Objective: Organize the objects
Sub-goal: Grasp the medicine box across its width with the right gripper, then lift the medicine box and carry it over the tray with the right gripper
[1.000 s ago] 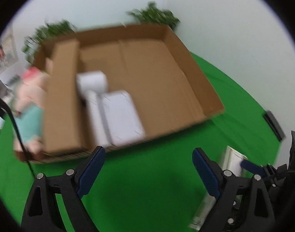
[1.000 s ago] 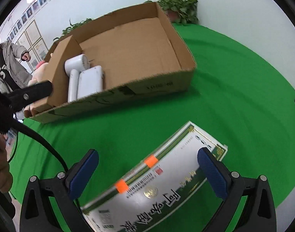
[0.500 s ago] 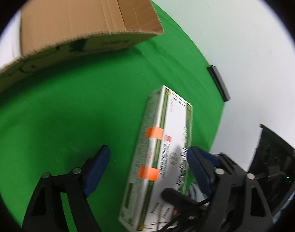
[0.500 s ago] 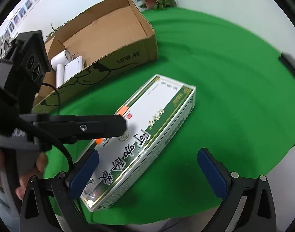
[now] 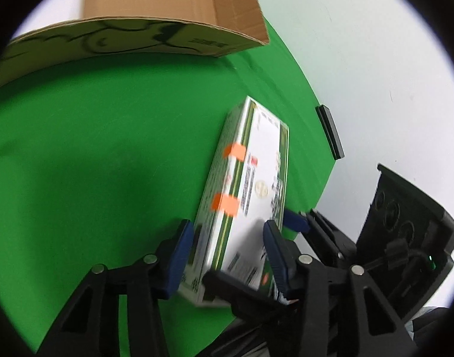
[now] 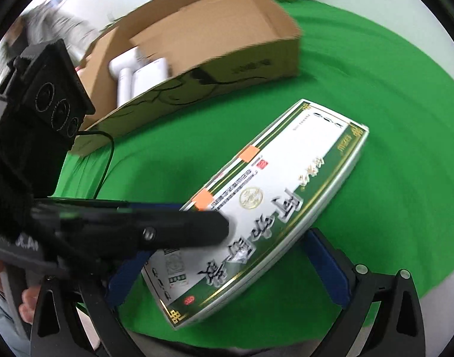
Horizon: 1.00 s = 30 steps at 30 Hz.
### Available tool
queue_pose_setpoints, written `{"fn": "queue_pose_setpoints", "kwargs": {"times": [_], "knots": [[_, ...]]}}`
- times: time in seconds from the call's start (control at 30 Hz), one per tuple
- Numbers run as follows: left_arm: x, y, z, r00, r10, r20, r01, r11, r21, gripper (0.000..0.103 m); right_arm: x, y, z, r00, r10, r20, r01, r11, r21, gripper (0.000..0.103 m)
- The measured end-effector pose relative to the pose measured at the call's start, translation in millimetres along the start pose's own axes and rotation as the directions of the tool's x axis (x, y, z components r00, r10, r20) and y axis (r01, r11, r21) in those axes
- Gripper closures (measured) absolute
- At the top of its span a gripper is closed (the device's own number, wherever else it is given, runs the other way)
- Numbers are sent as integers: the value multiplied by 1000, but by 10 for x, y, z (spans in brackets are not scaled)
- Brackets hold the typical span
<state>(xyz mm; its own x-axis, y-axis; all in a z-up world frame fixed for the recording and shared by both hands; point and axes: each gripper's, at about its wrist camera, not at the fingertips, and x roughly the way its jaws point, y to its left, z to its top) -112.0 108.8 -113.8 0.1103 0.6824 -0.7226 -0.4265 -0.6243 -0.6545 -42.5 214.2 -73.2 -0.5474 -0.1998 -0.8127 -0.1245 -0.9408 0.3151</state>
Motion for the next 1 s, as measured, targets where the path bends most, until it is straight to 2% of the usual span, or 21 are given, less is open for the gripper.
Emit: {"fn": "queue_pose_setpoints", "kwargs": {"times": [0.07, 0.2, 0.3, 0.37, 0.47, 0.5, 0.6, 0.7, 0.77, 0.8, 0.83, 0.93, 1.0], "knots": [[-115, 82, -30, 1000, 6, 17, -6, 1000, -11, 56, 15, 36, -1, 1000, 20, -1, -20, 999, -49, 2], [-310, 152, -31, 999, 18, 49, -17, 1000, -7, 56, -13, 112, 13, 1000, 13, 12, -11, 984, -175, 2], [-408, 230, 19, 997, 36, 72, -34, 999, -23, 56, -81, 20, 32, 1000, 19, -4, -19, 971, -237, 2], [-360, 250, 62, 996, 46, 70, -44, 999, -32, 56, -152, -105, 52, 1000, -2, -14, -1, 972, -237, 3], [-212, 258, 171, 998, 38, 54, -35, 998, -44, 56, -278, -289, 94, 997, -72, -16, 69, 985, -157, 7], [-170, 263, 210, 998, 24, 52, -22, 999, -49, 56, -288, -296, 100, 997, -71, -19, 67, 988, -139, 8], [-92, 218, 317, 999, -10, 54, 13, 998, -56, 56, -334, -167, 29, 998, -55, -7, 53, 987, -154, 7], [-54, 197, 376, 999, -24, 46, 27, 998, -50, 56, -126, 9, -44, 994, -103, -30, 96, 977, -190, 6], [-47, 192, 382, 998, -34, 44, 36, 998, -48, 56, 9, 76, -113, 988, -154, -28, 144, 965, -219, 12], [-48, 190, 377, 998, -37, 46, 39, 998, -45, 56, 26, 112, -157, 980, -199, 6, 194, 949, -250, 23], [-53, 191, 368, 998, -41, 48, 43, 998, -44, 56, 9, 129, -177, 979, -203, 27, 203, 944, -262, 29], [-56, 197, 350, 997, -52, 52, 54, 997, -49, 54, -43, 88, -180, 984, -178, 31, 180, 954, -239, 32], [-31, 210, 347, 995, -70, 65, 73, 996, -47, 52, -98, 25, -187, 991, -126, 37, 131, 972, -197, 33]]}}
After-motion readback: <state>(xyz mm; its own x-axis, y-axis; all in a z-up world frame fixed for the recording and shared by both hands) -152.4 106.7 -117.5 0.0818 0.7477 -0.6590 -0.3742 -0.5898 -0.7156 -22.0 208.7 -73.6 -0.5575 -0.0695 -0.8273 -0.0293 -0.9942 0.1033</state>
